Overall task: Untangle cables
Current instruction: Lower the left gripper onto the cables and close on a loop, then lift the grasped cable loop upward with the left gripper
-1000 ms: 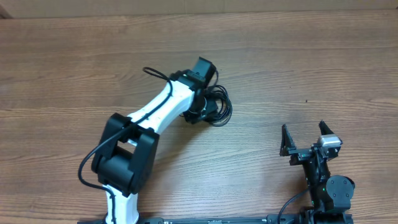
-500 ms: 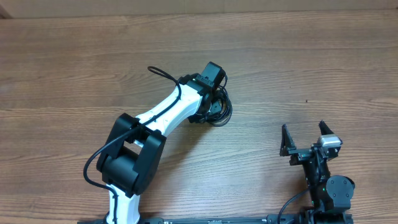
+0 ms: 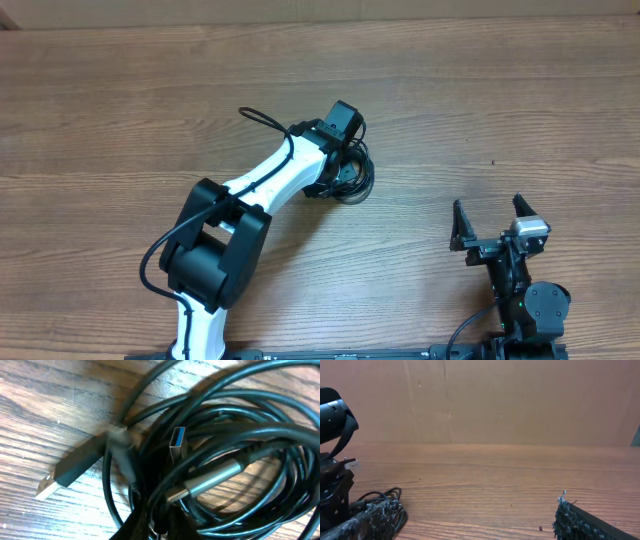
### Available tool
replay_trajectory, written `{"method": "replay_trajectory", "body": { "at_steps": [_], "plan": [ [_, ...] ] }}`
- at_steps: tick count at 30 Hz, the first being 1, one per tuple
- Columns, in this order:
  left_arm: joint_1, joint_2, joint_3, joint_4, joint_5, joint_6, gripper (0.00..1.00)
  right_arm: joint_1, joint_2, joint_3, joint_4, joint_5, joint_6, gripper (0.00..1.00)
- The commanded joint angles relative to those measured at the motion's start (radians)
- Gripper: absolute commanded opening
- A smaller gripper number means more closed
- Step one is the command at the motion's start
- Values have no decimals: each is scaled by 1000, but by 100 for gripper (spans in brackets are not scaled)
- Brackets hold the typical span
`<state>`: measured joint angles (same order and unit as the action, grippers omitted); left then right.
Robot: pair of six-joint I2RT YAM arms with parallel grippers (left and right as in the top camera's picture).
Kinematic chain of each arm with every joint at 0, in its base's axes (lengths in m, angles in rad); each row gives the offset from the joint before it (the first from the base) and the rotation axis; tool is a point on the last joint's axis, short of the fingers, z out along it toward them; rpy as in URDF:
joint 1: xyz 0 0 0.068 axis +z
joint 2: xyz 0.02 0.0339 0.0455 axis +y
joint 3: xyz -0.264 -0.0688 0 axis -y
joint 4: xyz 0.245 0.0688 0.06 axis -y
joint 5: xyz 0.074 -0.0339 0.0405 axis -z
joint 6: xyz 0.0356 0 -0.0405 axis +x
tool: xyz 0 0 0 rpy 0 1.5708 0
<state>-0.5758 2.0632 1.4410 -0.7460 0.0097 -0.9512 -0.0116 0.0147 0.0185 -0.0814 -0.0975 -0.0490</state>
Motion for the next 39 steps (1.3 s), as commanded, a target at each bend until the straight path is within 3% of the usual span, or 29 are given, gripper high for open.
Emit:
{"method": "replay_trajectory", "body": {
  "at_steps": [1, 3, 20, 29, 39],
  "plan": [
    [11, 11, -3, -1, -16, -6, 8, 5, -11, -10, 5, 3, -1, 100],
    [17, 0, 0, -4, -8, -5, 4, 5, -11, -10, 5, 3, -1, 100],
    [26, -297, 21, -16, 32, 141, 4, 5, -11, -10, 5, 3, -2, 100],
    [26, -403, 21, -46, 31, 145, 4, 5, -11, -10, 5, 3, -1, 100],
    [27, -416, 20, -133, -81, 178, 4, 5, -11, -10, 5, 3, -1, 100]
  ]
}}
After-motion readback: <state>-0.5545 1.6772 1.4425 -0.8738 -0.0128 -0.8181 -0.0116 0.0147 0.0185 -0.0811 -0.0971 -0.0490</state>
